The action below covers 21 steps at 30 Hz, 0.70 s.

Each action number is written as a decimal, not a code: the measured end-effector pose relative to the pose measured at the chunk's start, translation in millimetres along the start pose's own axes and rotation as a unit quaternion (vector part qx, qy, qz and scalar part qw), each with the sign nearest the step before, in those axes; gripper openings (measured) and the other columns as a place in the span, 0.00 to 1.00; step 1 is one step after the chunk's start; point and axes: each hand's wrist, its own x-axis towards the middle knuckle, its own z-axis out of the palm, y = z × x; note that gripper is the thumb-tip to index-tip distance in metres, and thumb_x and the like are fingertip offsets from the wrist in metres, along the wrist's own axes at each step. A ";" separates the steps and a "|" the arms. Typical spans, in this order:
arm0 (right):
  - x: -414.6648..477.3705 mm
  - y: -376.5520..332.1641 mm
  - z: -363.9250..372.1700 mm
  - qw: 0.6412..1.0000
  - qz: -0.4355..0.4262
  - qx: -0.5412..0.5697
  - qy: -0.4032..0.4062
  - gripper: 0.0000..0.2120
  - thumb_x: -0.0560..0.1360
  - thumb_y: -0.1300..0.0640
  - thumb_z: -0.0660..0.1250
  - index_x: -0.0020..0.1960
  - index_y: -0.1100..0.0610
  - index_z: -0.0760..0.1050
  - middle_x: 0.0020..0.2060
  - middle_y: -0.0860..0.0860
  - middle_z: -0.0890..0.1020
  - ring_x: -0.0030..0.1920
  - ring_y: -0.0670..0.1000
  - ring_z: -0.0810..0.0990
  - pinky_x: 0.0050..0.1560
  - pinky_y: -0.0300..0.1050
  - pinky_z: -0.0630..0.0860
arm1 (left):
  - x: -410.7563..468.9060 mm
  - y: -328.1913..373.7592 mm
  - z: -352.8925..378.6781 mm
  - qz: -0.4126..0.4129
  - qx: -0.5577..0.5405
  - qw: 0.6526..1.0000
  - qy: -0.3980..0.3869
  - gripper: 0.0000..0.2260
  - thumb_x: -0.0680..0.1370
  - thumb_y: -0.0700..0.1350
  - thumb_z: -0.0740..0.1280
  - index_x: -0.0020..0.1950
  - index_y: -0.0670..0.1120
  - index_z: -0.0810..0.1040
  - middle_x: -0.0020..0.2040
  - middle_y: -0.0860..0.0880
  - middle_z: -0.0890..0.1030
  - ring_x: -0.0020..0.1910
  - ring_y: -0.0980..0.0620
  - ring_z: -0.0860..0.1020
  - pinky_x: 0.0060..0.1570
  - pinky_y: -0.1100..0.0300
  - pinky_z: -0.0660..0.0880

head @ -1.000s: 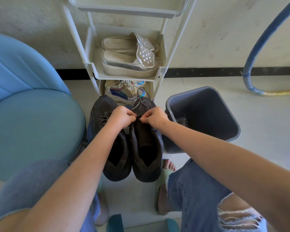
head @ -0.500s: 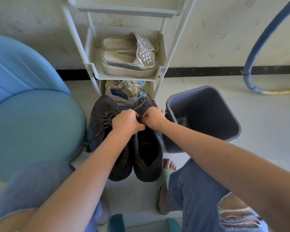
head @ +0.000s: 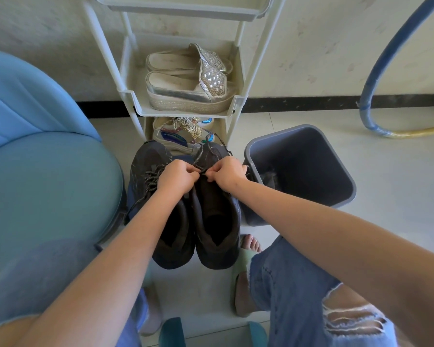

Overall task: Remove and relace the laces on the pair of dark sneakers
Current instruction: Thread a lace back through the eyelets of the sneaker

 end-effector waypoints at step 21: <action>-4.1 -2.4 -14.1 0.997 -0.027 0.064 -0.036 0.14 0.76 0.61 0.63 0.60 0.50 0.71 0.54 0.51 0.80 0.63 0.55 0.67 0.50 0.43 0.53 | -4.1 2.8 2.8 0.029 -0.005 0.995 0.094 0.05 0.74 0.49 0.71 0.47 0.49 0.82 0.44 0.50 0.83 0.45 0.50 0.80 0.48 0.52 0.77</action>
